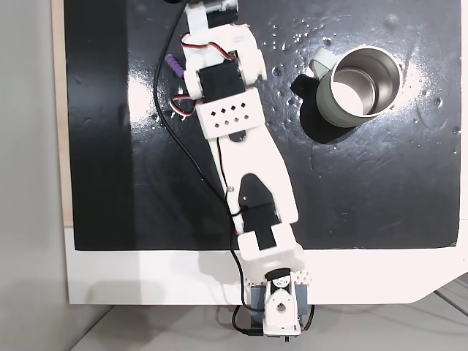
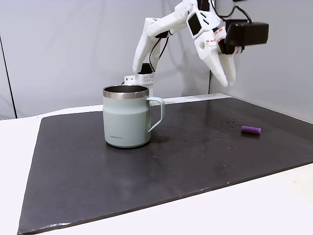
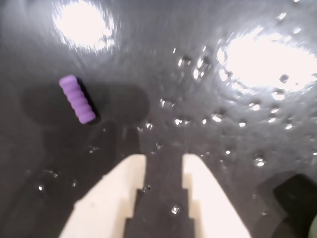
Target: Grasp a pengrip and put it in the cup.
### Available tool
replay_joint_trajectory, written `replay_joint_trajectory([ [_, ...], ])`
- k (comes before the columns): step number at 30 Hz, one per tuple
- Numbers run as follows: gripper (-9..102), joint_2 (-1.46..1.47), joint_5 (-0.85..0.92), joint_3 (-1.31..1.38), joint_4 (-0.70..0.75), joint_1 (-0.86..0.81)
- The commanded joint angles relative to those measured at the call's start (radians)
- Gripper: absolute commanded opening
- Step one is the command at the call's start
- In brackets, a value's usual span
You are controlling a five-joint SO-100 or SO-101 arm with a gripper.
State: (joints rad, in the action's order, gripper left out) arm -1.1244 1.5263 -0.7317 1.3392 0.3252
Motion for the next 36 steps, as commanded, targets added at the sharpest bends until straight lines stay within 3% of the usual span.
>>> replay_joint_trajectory([
  [1,17,0.089,0.023,0.206,0.08,0.037],
  [9,26,0.337,0.031,0.413,0.106,0.101],
  [19,30,0.43,0.029,0.376,-0.046,0.155],
  [36,21,0.486,0.034,0.227,-0.183,0.167],
])
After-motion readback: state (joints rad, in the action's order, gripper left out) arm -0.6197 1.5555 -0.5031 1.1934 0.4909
